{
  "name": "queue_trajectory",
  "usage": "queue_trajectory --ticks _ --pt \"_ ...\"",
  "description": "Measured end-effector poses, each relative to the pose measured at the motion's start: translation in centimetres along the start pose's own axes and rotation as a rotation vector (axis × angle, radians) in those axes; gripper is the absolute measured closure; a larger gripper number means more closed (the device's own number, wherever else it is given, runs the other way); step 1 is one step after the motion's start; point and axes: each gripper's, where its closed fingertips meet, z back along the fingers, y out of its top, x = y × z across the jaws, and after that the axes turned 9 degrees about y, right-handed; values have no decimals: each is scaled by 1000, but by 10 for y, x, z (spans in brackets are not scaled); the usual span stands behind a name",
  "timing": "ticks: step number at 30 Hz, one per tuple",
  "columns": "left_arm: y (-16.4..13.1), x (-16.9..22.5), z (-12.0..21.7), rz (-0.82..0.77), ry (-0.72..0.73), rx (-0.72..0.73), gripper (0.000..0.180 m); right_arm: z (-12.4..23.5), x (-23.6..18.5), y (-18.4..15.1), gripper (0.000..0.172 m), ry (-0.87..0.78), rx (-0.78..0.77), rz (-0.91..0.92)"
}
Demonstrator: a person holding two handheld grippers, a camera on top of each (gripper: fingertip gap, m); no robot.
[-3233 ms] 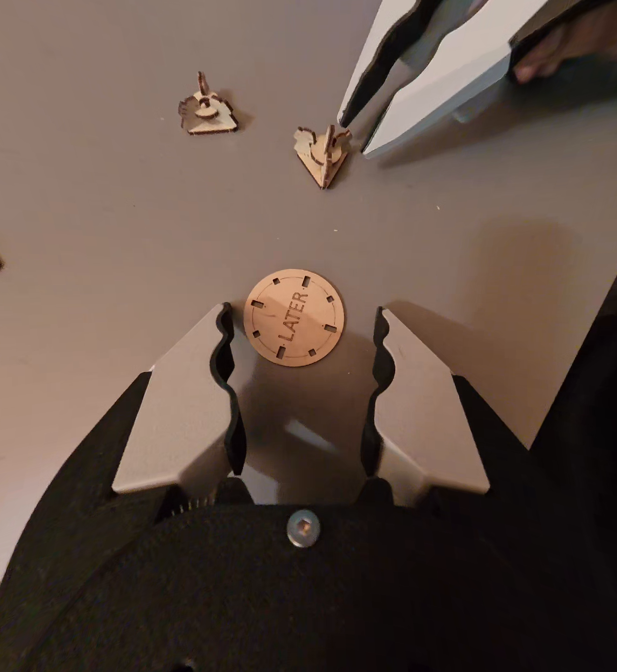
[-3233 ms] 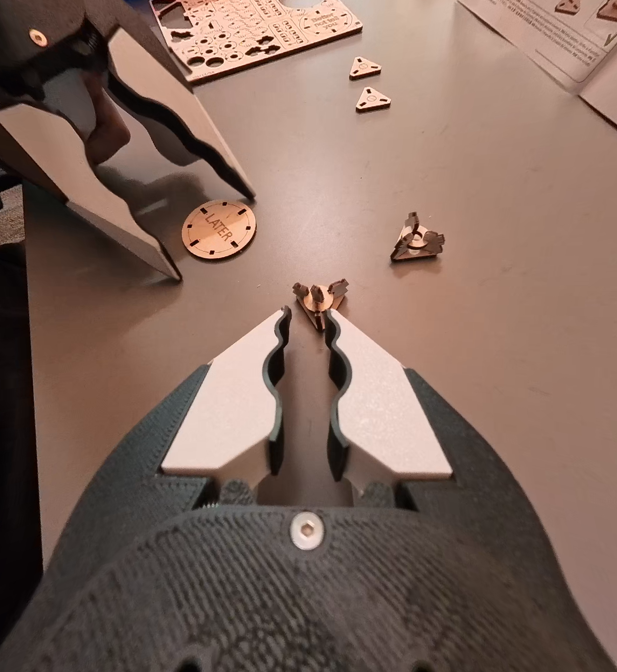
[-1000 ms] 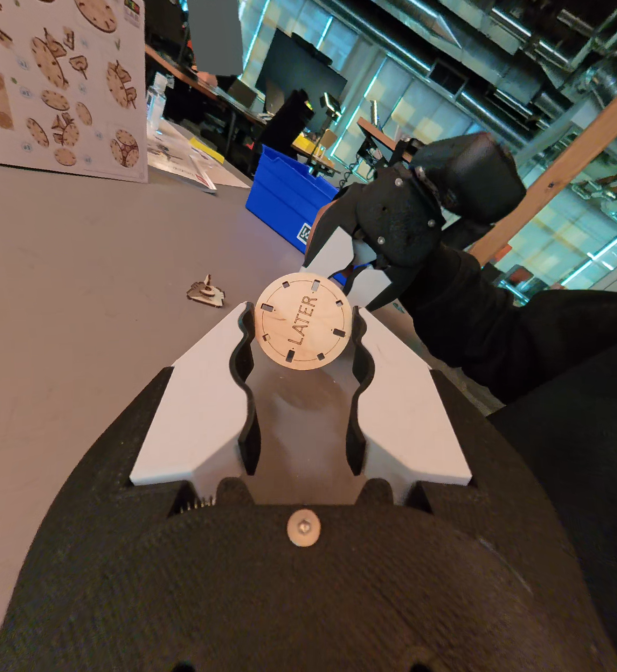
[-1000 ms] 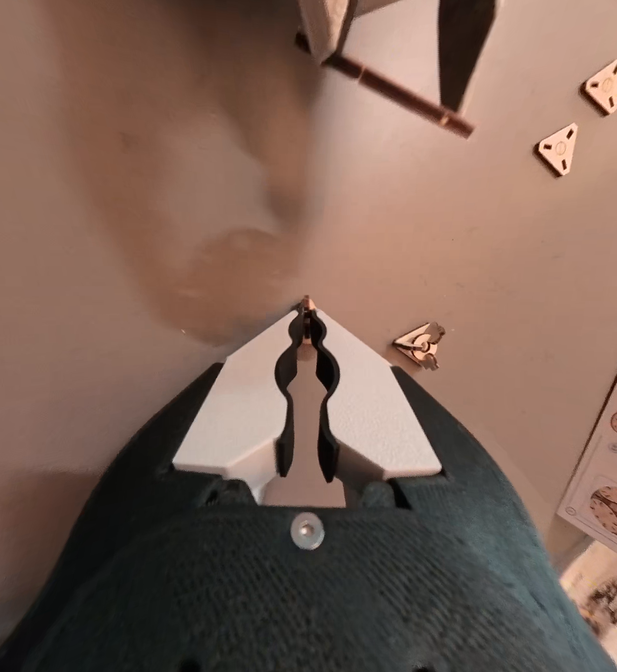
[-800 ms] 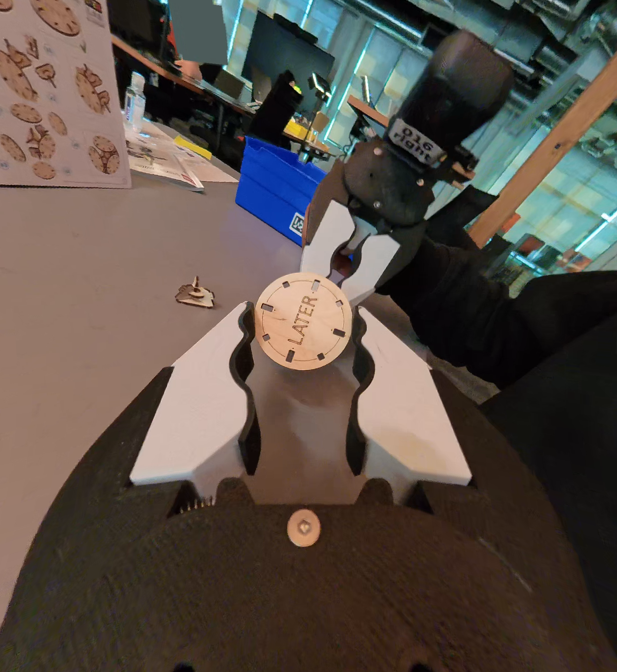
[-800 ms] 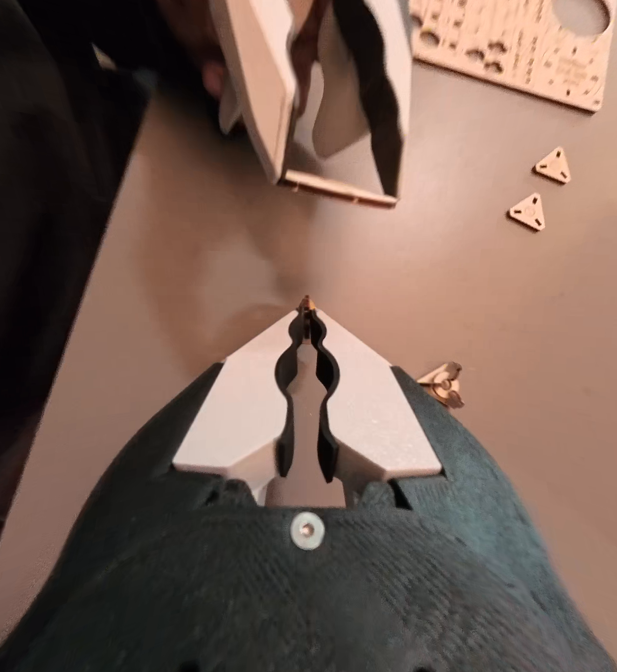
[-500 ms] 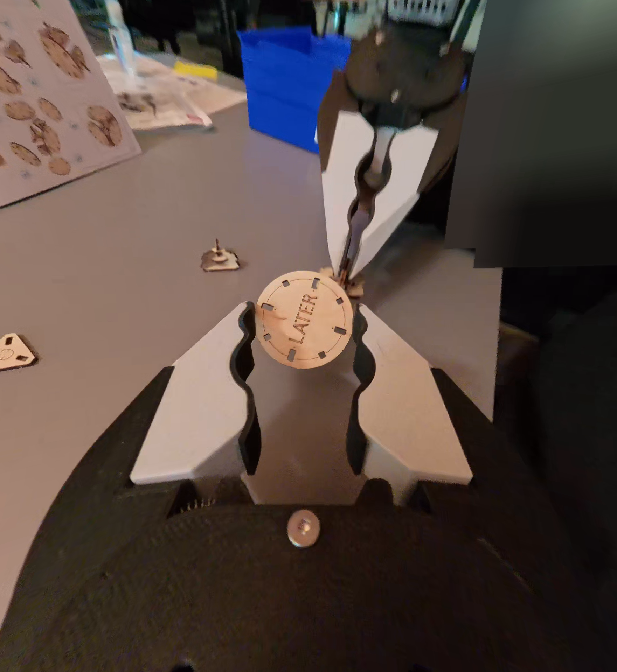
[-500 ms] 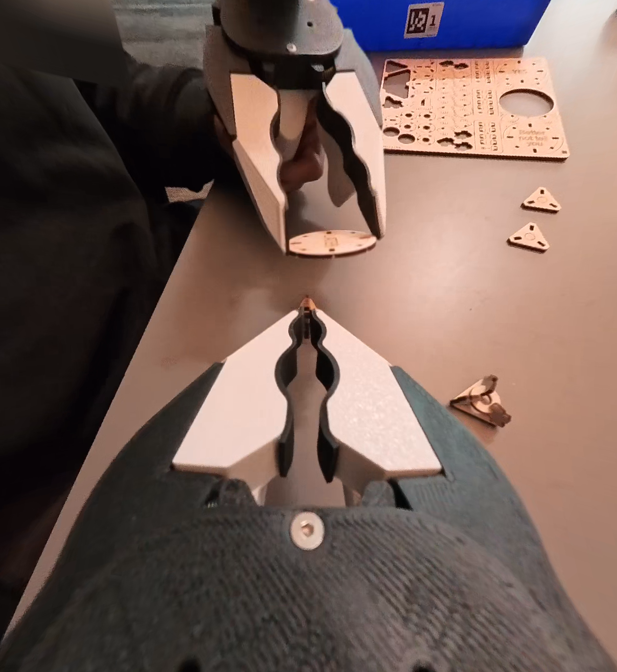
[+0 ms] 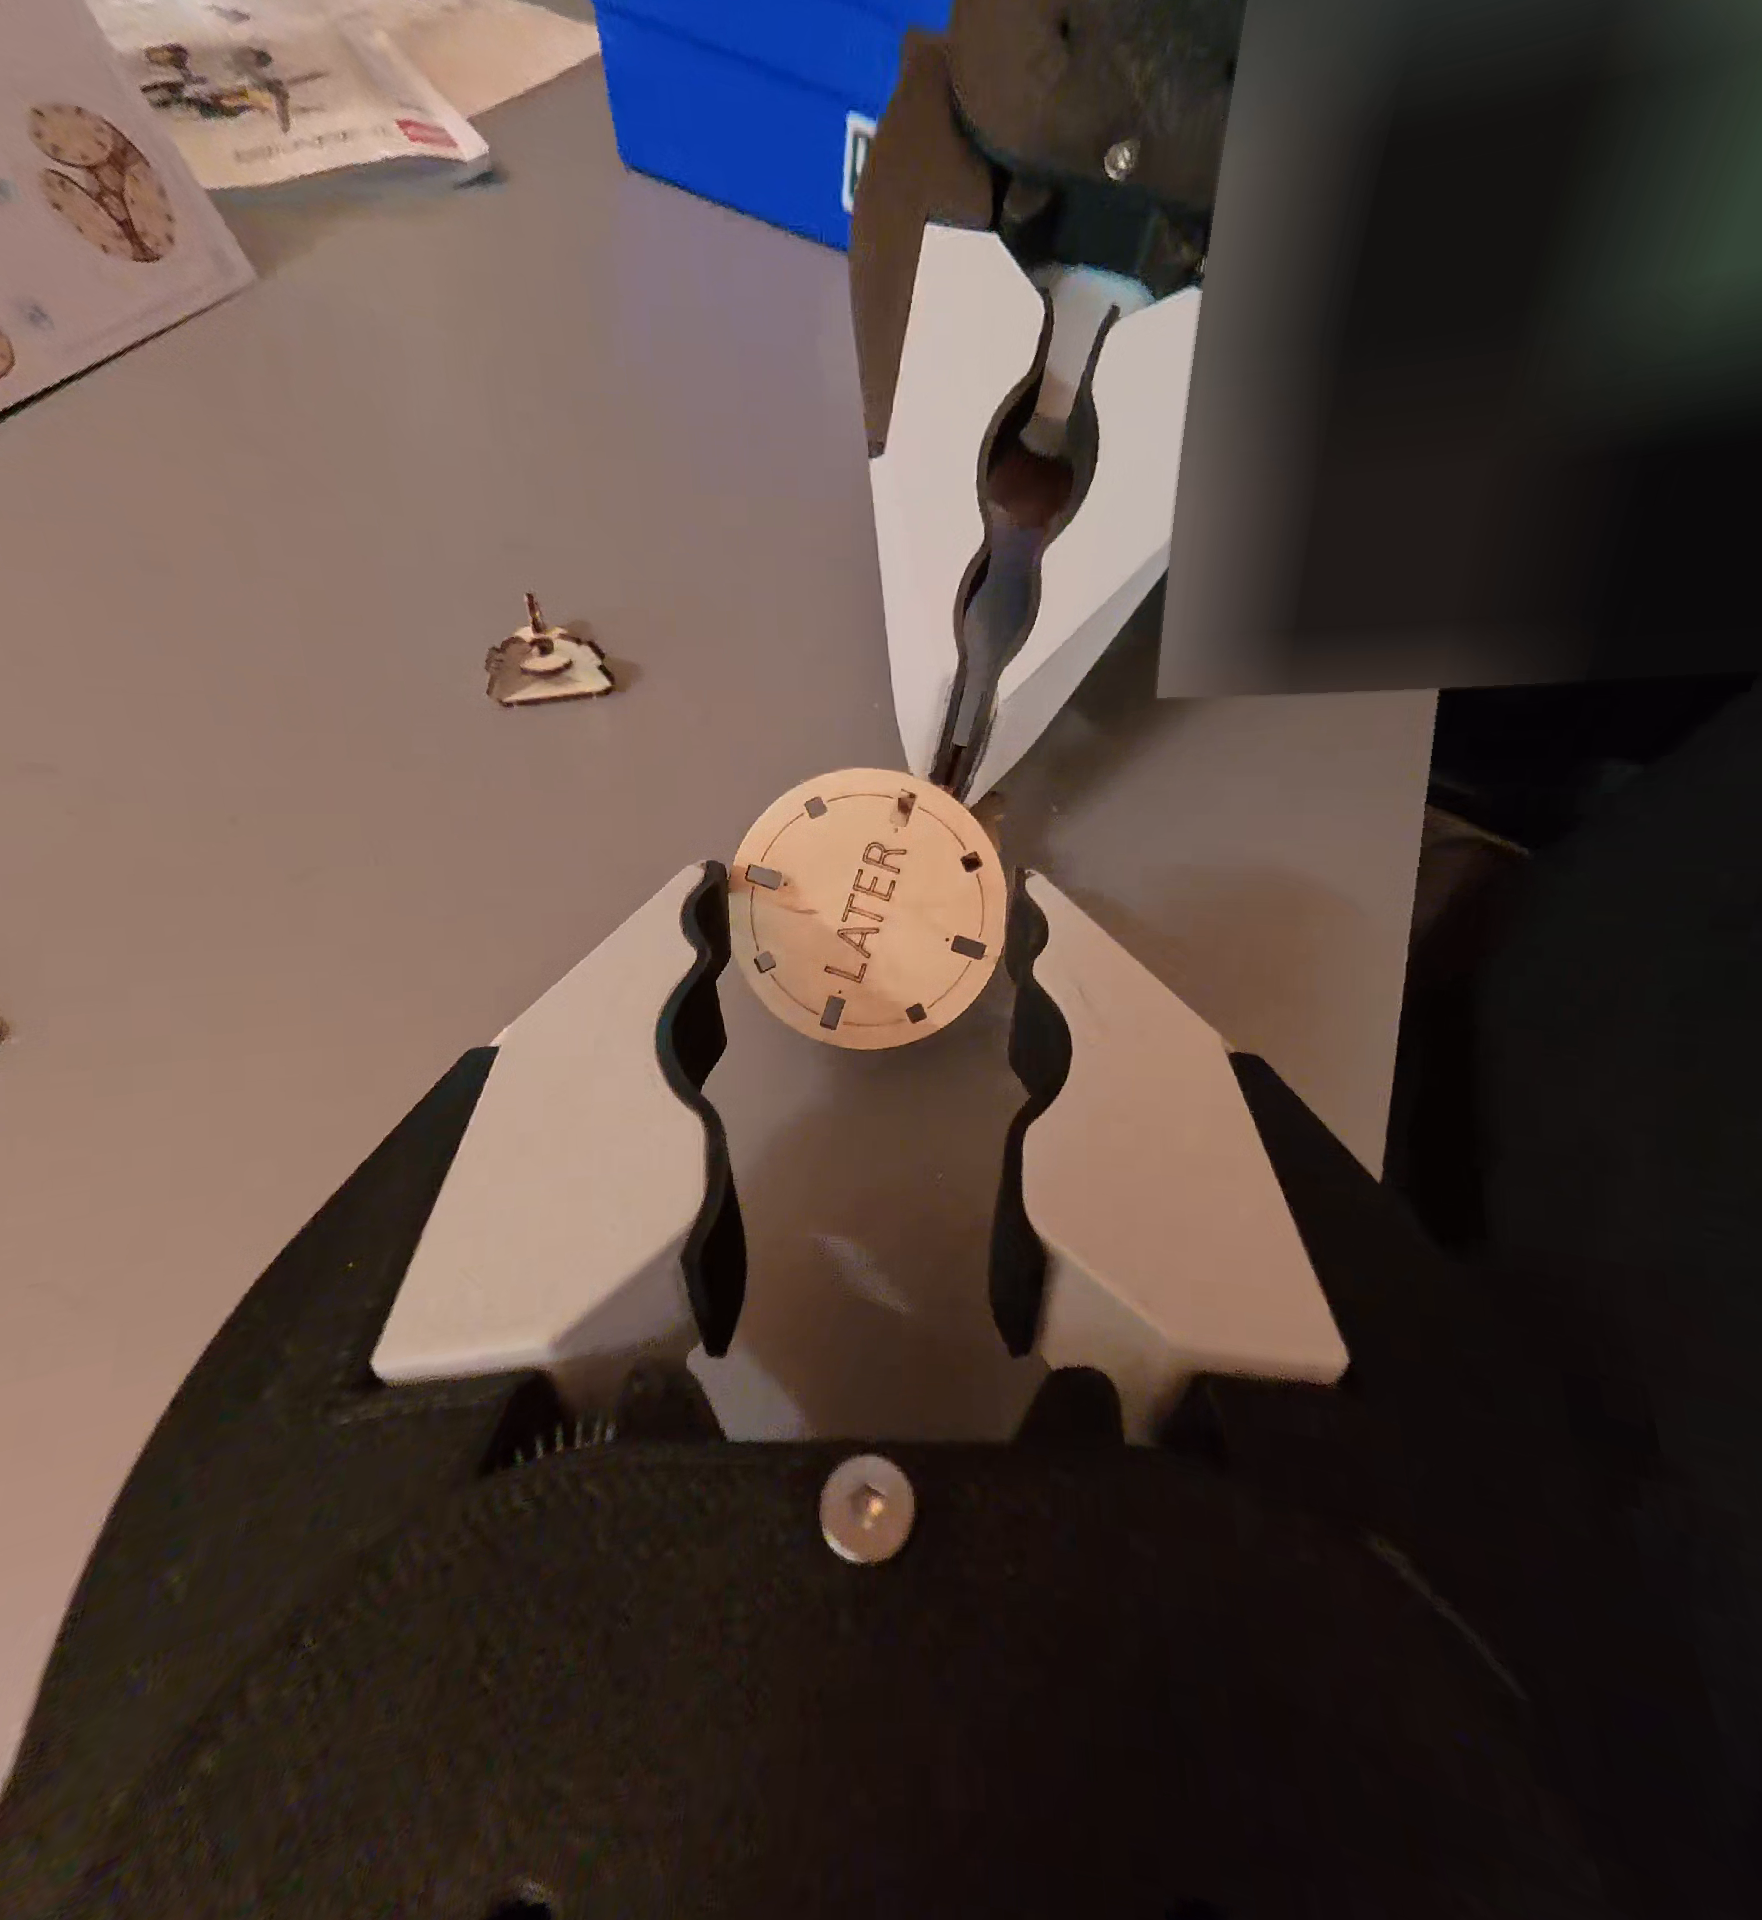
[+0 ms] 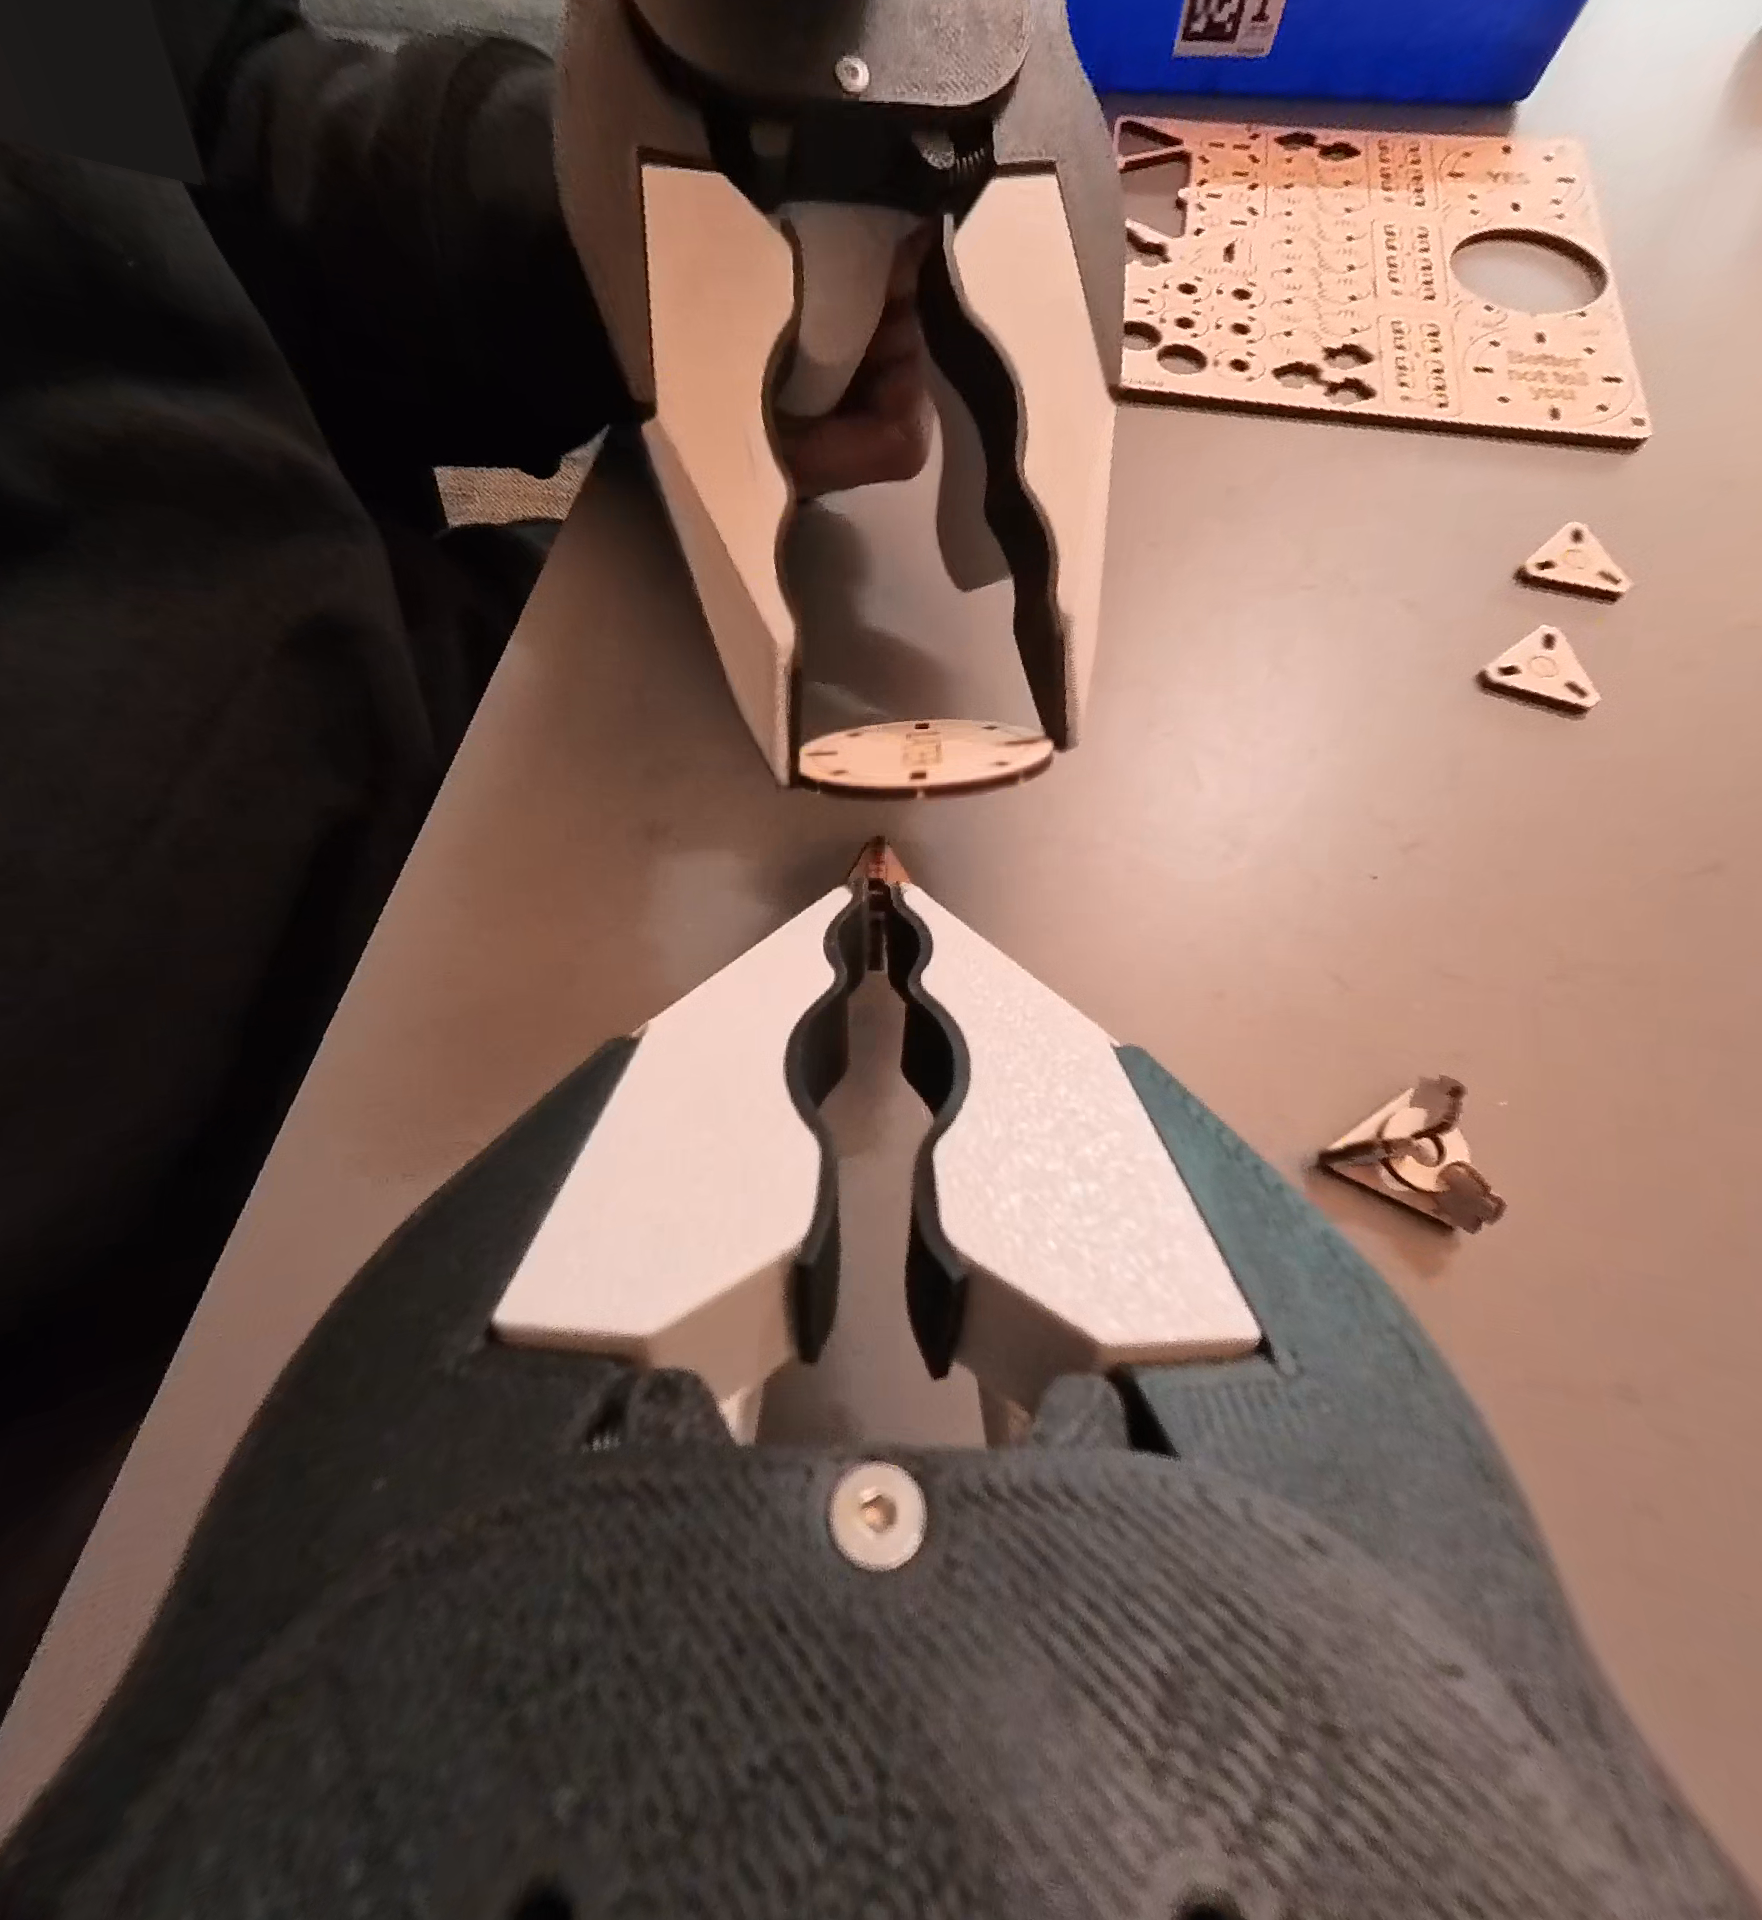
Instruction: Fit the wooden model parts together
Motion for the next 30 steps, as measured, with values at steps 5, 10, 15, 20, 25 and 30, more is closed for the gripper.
queue_trajectory --ticks 5,10,15,20,25,30 --pt "-11 3 -4 -55 24 -76 127 -13 1 -10 171 -32 -97 24" --pt "-20 7 -8 -101 38 -129 127 -20 1 -15 171 -52 -149 43" --pt "-26 9 -11 -112 35 -155 127 -21 0 -15 171 -63 -159 55" --pt "-27 8 -13 -112 36 -145 125 -21 0 -15 171 -74 -168 68" --pt "-23 7 -13 -119 41 -116 124 -22 0 -15 171 -78 -171 71" --pt "-19 7 -10 -111 28 -86 131 -22 0 -15 171 -82 -172 75"
